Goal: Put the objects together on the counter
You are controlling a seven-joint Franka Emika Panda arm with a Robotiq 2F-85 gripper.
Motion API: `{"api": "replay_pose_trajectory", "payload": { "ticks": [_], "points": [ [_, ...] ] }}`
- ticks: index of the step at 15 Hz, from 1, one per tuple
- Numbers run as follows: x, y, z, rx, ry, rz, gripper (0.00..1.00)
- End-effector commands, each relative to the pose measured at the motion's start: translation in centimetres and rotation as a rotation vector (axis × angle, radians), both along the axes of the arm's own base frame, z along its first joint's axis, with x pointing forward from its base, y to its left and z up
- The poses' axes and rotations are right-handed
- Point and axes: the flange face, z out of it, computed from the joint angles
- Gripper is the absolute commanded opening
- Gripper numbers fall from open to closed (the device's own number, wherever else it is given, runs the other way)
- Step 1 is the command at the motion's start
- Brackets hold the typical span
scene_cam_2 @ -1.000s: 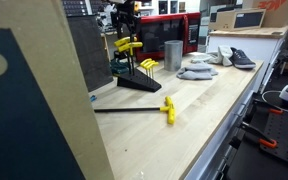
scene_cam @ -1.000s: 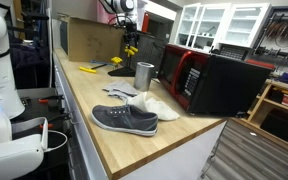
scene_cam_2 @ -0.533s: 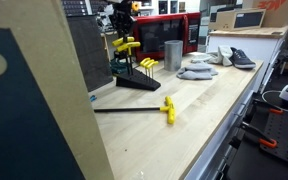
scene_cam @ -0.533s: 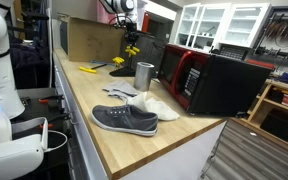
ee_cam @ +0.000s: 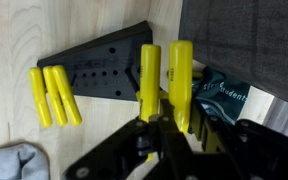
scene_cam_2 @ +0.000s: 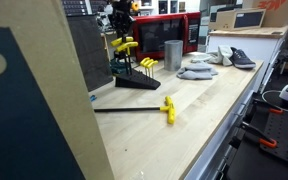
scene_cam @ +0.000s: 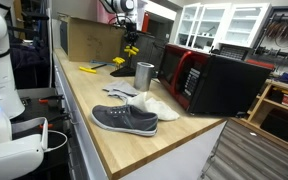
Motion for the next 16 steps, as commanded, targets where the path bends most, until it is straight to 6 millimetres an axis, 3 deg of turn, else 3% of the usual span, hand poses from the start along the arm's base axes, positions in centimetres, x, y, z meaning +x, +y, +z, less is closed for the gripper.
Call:
{"api": "replay_pose_trajectory", "payload": {
  "ticks": [1,6,16],
  "points": [
    [-1.4,0.1,2.4,0.034,0.019,0.014,0.06],
    [-2.8,0.0,3.7,0.018,0.053,0.022,0.06],
    [-6.6,0.4,8.8,-0.100,0.070,0.119,0.06]
  ]
}}
